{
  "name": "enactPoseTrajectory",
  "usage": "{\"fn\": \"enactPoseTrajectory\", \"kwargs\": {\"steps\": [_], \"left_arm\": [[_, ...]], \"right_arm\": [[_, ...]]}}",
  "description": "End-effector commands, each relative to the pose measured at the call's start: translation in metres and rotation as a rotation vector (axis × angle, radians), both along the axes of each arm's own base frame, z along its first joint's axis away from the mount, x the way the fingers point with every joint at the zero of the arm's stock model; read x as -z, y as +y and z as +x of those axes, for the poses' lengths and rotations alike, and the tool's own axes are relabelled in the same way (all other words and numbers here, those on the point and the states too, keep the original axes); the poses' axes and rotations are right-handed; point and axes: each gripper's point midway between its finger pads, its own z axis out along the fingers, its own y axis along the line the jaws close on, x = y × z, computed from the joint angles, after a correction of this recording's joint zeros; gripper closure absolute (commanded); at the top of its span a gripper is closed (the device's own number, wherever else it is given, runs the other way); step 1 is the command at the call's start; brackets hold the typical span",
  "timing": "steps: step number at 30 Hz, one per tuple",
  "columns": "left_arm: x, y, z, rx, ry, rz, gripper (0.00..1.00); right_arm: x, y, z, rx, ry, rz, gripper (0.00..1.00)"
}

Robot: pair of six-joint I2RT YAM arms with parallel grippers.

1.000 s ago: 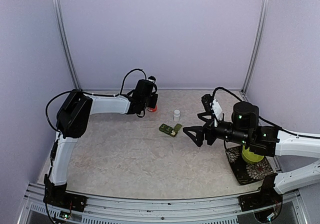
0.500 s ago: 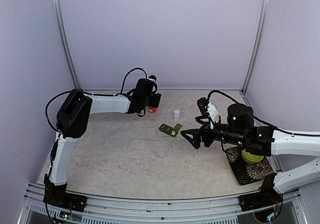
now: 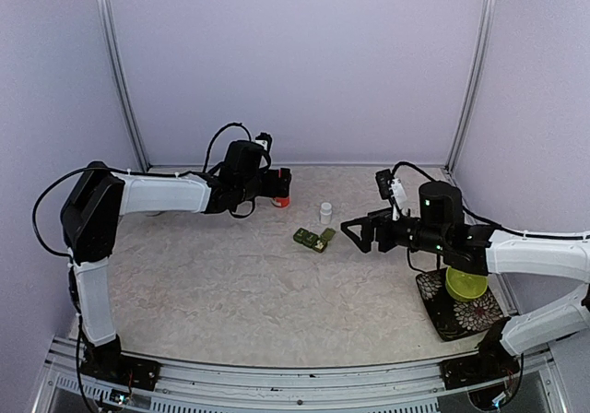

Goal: Sort the pills into containers
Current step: Place the pill bottle at the center of the board, then hold the pill container at the center of the board.

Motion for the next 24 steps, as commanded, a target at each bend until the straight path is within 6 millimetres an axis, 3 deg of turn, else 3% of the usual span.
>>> {"fn": "enactPoseTrajectory", "kwargs": {"steps": [1, 7, 11, 18, 24], "left_arm": [[0.03, -0.012, -0.02, 0.048, 0.064, -0.026, 0.01], [0.052, -0.024, -0.033, 0.085, 0.098, -0.011, 0.03], [0.066, -0.032, -0.039, 0.11, 0.115, 0.013, 0.04], [0.092, -0.037, -0.041, 0.122, 0.154, 0.038, 0.05], [0.105, -0.047, -0.045, 0.164, 0.171, 0.035, 0.06]], "right_arm": [[0.009, 0.009, 0.014, -0.004, 0.144, 0.105, 0.0], [0.028, 0.005, 0.042, -0.001, 0.282, 0.215, 0.0], [0.053, -0.001, 0.059, 0.021, 0.39, 0.266, 0.03], [0.084, 0.015, 0.075, -0.034, 0.482, 0.28, 0.07], [0.099, 0.02, 0.094, -0.008, 0.483, 0.244, 0.07]]}}
